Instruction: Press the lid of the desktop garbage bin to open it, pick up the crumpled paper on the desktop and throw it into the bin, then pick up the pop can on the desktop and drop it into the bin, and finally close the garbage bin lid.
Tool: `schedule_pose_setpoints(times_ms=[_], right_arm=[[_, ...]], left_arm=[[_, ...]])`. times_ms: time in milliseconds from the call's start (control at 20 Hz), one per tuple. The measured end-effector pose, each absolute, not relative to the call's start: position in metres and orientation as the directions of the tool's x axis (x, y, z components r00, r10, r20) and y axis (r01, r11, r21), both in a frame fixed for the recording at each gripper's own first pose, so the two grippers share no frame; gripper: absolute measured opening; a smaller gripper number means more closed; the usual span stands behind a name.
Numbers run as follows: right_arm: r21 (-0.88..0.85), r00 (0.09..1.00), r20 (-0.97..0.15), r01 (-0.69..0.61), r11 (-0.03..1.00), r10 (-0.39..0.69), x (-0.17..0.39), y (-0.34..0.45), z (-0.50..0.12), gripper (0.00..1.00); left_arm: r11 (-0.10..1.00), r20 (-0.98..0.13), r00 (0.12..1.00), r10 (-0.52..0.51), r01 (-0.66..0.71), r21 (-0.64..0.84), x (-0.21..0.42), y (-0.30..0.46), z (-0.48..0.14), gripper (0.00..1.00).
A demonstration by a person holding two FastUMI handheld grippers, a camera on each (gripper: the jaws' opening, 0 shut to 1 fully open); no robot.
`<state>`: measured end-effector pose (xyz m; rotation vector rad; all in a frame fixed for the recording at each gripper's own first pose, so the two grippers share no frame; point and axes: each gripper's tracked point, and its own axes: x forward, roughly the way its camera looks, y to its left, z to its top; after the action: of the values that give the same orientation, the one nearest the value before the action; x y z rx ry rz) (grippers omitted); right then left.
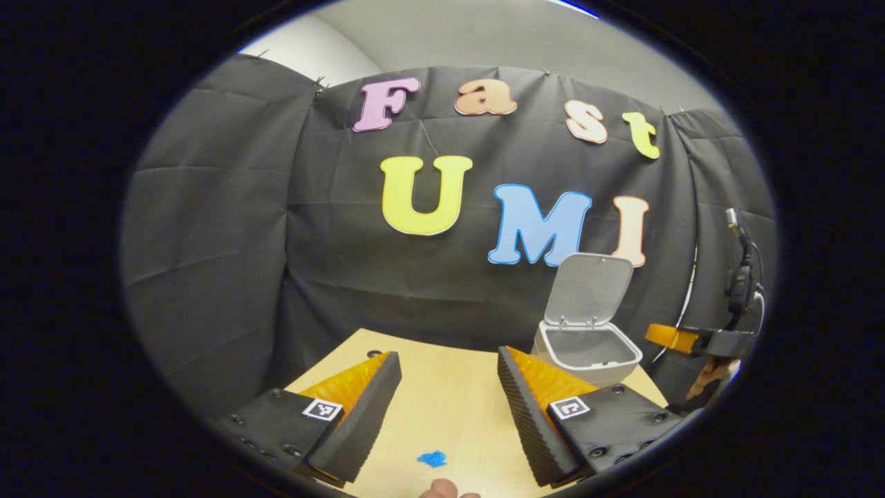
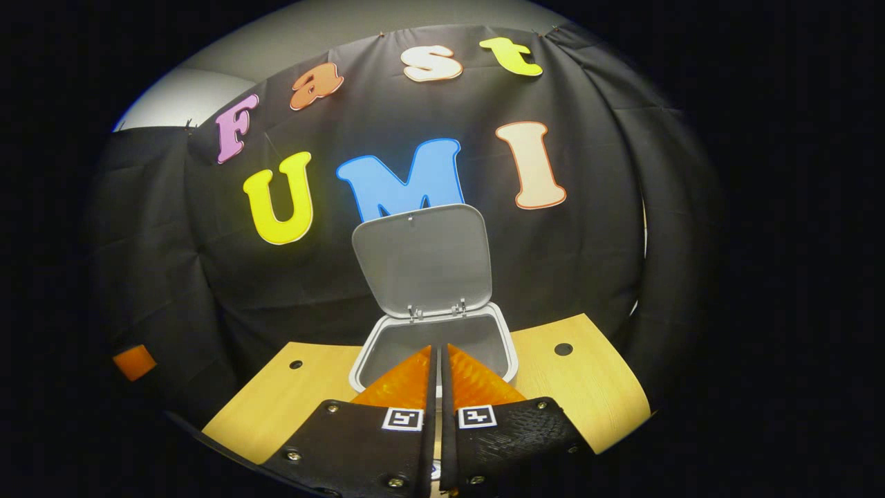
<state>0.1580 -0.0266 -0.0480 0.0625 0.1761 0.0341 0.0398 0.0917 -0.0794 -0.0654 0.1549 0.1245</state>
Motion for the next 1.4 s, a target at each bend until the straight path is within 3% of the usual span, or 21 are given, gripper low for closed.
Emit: schedule_pose_setpoints(times_ms=[350, 450, 600, 650, 1000, 1150, 1350, 1400], right_arm=[[0.063, 0.990, -0.136, -0.040, 0.997, 0.049, 0.125, -0.023, -0.032, 0.04], [0.070, 0.990, -0.136, -0.041, 0.997, 0.050, 0.118, -0.022, -0.032, 0.04], [0.072, 0.989, -0.143, -0.032, 0.997, 0.042, 0.110, -0.024, -0.035, 0.04], [0.072, 0.988, -0.147, -0.028, 0.997, 0.038, 0.108, -0.026, -0.038, 0.04], [0.078, 0.983, -0.172, 0.075, 0.994, -0.061, 0.088, -0.057, -0.050, 0.05], [0.075, 0.975, -0.187, 0.134, 0.988, -0.118, 0.078, -0.078, -0.056, 0.05], [0.071, 0.960, -0.207, 0.206, 0.976, -0.187, 0.068, -0.102, -0.063, 0.05], [0.071, 0.956, -0.214, 0.220, 0.973, -0.201, 0.066, -0.106, -0.065, 0.05]], left_arm=[[0.994, -0.287, 0.955, 0.071, -0.092, -0.060, 0.037, 0.111, -0.161, 0.97], [0.992, -0.328, 0.944, 0.027, -0.065, -0.104, 0.037, 0.109, -0.190, 0.94], [0.981, -0.359, 0.933, -0.037, -0.034, -0.189, 0.040, 0.108, -0.236, 0.98], [0.978, -0.361, 0.931, -0.044, -0.033, -0.205, 0.042, 0.109, -0.251, 0.94], [0.985, -0.523, 0.851, -0.048, -0.047, -0.166, 0.053, 0.122, -0.376, 0.97], [0.988, -0.581, 0.812, -0.052, -0.043, -0.148, 0.059, 0.122, -0.414, 0.91], [0.991, -0.632, 0.772, -0.063, -0.027, -0.131, 0.072, 0.116, -0.449, 0.98], [0.991, -0.640, 0.766, -0.066, -0.023, -0.129, 0.076, 0.114, -0.456, 0.94]])
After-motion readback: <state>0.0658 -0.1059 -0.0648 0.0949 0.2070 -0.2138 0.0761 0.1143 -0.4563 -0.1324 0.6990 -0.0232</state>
